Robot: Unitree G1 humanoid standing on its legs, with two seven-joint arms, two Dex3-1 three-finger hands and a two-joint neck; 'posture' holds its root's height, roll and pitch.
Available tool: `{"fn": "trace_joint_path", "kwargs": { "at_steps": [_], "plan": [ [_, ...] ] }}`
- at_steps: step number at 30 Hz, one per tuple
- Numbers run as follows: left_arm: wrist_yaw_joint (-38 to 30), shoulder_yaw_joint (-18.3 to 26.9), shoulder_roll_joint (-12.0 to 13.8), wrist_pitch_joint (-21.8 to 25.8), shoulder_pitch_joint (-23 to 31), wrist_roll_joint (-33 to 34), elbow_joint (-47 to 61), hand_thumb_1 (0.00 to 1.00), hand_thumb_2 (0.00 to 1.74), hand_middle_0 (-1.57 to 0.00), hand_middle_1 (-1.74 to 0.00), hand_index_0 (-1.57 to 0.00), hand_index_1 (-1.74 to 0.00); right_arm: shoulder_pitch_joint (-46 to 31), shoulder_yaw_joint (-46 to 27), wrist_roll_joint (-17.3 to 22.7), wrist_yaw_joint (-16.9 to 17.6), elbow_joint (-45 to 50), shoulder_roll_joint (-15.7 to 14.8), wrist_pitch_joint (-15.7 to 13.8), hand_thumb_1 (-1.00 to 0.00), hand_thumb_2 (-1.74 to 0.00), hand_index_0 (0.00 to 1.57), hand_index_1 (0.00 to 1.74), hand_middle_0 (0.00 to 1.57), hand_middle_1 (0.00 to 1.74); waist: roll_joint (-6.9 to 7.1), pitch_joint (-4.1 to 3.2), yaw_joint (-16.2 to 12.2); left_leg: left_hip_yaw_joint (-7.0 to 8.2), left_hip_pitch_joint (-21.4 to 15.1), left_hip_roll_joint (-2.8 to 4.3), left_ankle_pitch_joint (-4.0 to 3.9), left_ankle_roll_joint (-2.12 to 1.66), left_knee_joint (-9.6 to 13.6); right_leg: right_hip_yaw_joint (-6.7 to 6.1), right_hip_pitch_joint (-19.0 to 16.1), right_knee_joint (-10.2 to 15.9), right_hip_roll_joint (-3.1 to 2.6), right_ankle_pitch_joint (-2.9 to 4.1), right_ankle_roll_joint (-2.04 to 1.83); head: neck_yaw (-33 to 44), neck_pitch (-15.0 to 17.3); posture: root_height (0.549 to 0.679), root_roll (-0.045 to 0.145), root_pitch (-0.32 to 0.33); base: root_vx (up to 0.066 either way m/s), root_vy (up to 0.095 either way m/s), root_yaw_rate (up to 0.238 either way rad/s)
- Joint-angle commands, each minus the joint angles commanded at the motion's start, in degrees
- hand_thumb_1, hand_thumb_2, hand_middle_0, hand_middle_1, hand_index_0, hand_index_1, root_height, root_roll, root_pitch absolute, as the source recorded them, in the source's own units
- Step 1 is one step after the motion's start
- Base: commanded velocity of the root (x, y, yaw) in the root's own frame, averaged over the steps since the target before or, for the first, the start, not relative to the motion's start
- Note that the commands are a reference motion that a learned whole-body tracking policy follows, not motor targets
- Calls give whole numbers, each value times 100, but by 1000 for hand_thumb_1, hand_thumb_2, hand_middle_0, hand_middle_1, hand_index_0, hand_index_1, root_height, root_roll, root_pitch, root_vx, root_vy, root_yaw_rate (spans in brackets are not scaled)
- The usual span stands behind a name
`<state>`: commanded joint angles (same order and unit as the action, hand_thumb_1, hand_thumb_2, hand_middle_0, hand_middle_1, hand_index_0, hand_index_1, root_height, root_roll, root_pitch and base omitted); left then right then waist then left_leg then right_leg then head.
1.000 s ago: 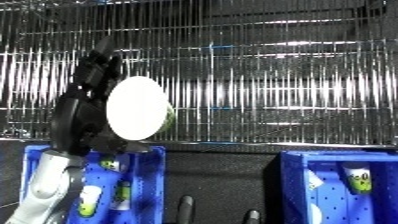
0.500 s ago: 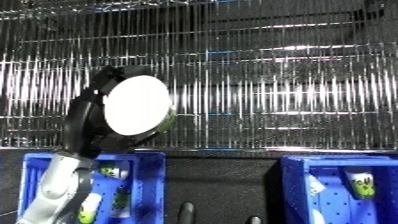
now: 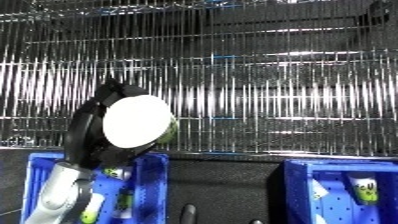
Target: Pick up the object and place it into the box
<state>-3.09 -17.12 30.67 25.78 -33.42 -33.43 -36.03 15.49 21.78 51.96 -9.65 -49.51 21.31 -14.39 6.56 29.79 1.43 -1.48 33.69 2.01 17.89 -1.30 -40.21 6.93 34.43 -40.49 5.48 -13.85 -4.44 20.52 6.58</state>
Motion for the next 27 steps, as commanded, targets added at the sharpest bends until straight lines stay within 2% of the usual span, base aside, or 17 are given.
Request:
{"fn": "trace_joint_path", "kwargs": {
  "at_steps": [5,10,14,18,21,23,27],
  "plan": [
    [102,225,-100,311,737,-274,266,1000,1740,-1570,-1740,-1570,-1740,-75,-193,-83,-5,-408,-33,-96,0,0,0,0,0,0,-193,0,186,-16,-216,-105,18,8,49,31,-203,9,85,-86,44,-32,150,641,25,145,-43,21,118],
    [194,452,-252,608,1312,-570,510,1000,1740,-1570,-1740,-1570,-1740,-46,-431,133,-111,-854,-65,-86,0,0,0,0,0,0,-337,0,374,-72,-458,-204,30,12,84,106,-484,10,166,-182,84,315,404,643,33,114,-33,9,117],
    [188,725,-333,692,1627,-985,497,1000,1740,-1570,-1740,-1570,-1740,-63,-608,109,-122,-1072,-66,17,0,0,0,0,0,0,-420,0,489,-123,-734,-262,-19,2,228,166,-776,59,220,-259,111,912,569,645,39,85,-15,38,113],
    [251,1002,-388,789,1775,-1265,228,1000,1740,-1570,-1740,-1570,-1740,-113,-772,82,-311,-1337,-92,111,0,0,0,0,0,0,-410,0,606,-164,-1035,-266,-134,-20,509,284,-1088,171,301,-307,112,1536,601,648,42,58,10,-3,132],
    [228,1238,-389,901,1877,-1498,-28,1000,1740,-1570,-1740,-1570,-1740,-170,-846,62,-485,-1511,-103,184,0,0,0,0,0,0,-379,0,680,-192,-1176,-252,-205,-34,662,356,-1252,250,340,-326,113,1919,587,649,43,45,20,-12,105],
    [146,1442,-381,949,1964,-1704,-198,1000,1740,-1570,-1740,-1570,-1740,-197,-863,104,-535,-1586,-109,219,0,0,0,0,0,0,-357,0,740,-215,-1219,-250,-236,-40,726,395,-1321,295,348,-335,118,2199,641,650,43,42,8,-22,113],
    [118,1901,-353,894,2101,-2103,-664,1000,1740,-1570,-1740,-1570,-1740,-236,-869,247,-585,-1705,-171,245,0,0,0,0,0,0,-289,0,858,-274,-1201,-252,-299,-59,821,455,-1357,323,329,-361,140,2660,810,651,42,45,-2,-48,153]
  ]
}}
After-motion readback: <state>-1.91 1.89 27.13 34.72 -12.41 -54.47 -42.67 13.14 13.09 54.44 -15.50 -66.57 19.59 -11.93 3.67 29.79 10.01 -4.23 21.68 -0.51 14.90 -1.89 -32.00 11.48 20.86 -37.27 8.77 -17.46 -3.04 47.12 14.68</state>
